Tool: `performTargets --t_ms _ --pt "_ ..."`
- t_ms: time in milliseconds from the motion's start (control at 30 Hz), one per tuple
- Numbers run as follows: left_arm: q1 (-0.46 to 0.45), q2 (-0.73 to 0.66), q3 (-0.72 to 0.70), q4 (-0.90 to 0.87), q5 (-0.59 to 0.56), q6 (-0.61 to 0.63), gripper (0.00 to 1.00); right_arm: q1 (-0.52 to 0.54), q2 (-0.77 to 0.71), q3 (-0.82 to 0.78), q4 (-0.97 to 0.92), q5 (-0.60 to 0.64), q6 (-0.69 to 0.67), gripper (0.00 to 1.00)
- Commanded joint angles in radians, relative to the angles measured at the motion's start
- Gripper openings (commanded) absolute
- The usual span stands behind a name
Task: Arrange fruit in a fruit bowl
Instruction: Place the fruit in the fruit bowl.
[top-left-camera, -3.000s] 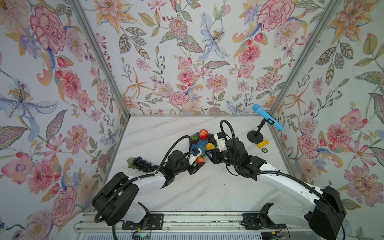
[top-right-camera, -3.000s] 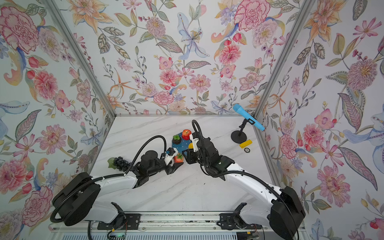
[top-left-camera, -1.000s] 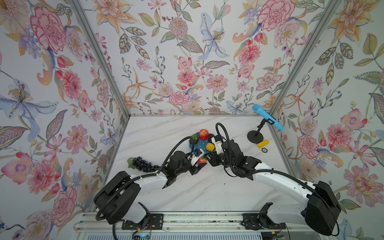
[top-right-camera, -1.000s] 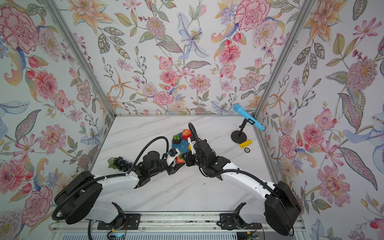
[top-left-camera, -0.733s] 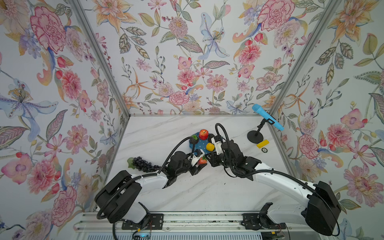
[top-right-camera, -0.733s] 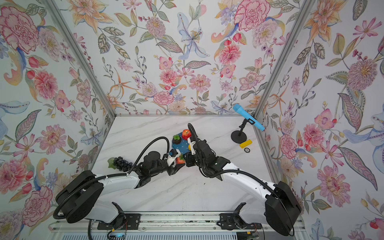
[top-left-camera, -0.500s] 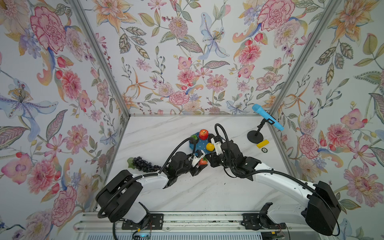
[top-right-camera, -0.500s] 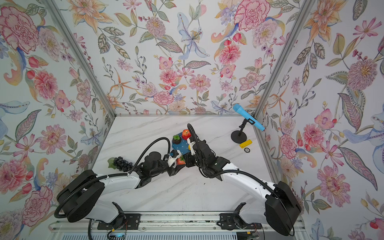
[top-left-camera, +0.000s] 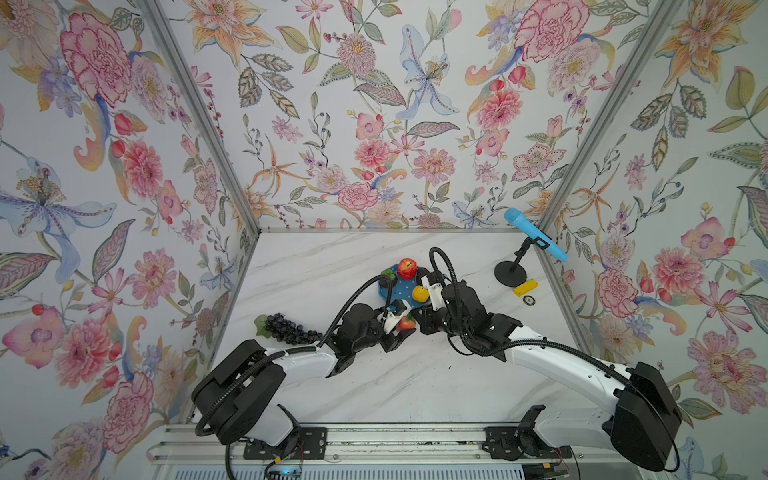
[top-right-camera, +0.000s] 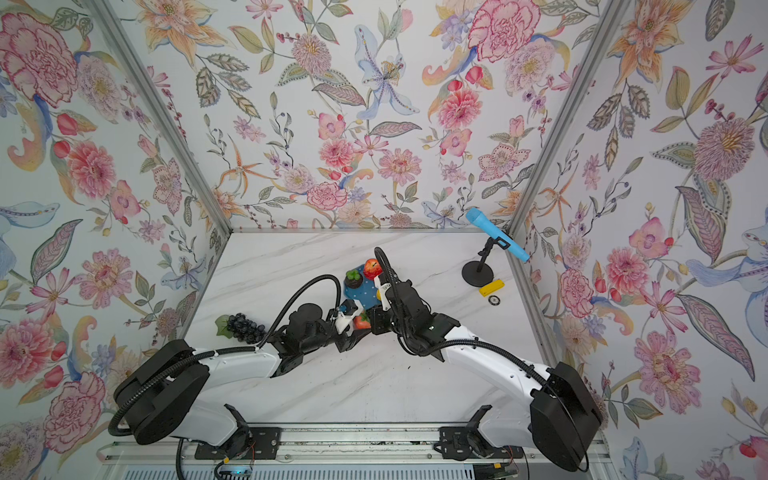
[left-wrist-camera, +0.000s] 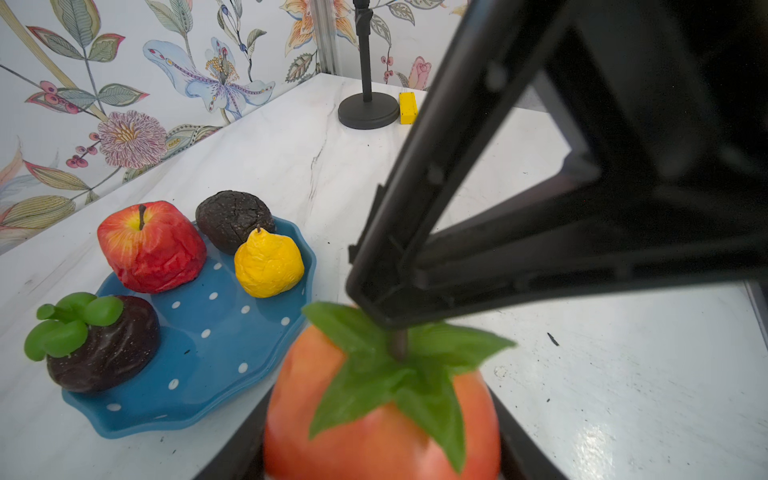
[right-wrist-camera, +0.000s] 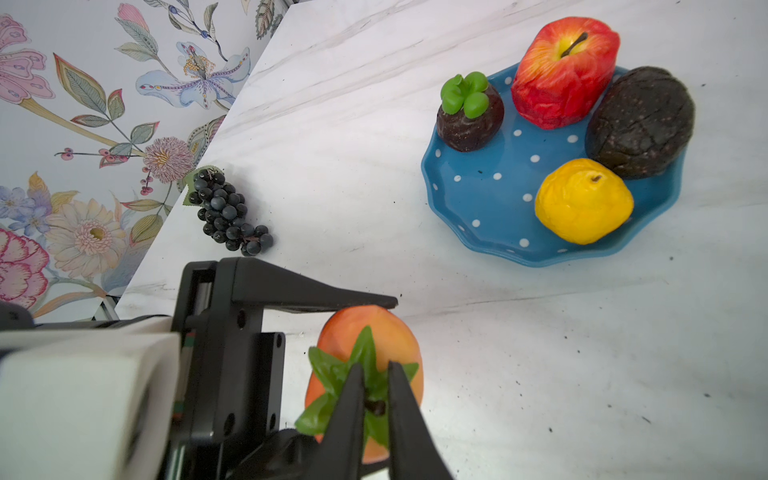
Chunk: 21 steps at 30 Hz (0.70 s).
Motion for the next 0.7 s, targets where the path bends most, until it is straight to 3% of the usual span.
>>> performTargets --t_ms 0,300,600,667 --pt "-0.011 0.005 0.006 0.029 -0.011 0.002 0.54 0.009 0.013 0.02 -0.001 -0.012 -0.005 0.11" --pt "-0.011 0.007 0.009 0.028 -0.016 -0.005 0.57 0.009 0.004 0.024 0.005 -0.016 0.003 0.01" --pt "-0.011 -0.017 -0.002 0.047 -0.056 -0.025 0.88 0.003 0.012 0.043 0.015 -0.012 0.004 0.0" --pt "-0.011 -0.026 -0.009 0.047 -0.07 -0.022 0.9 -0.006 0.02 0.05 0.015 -0.013 0.0 0.0"
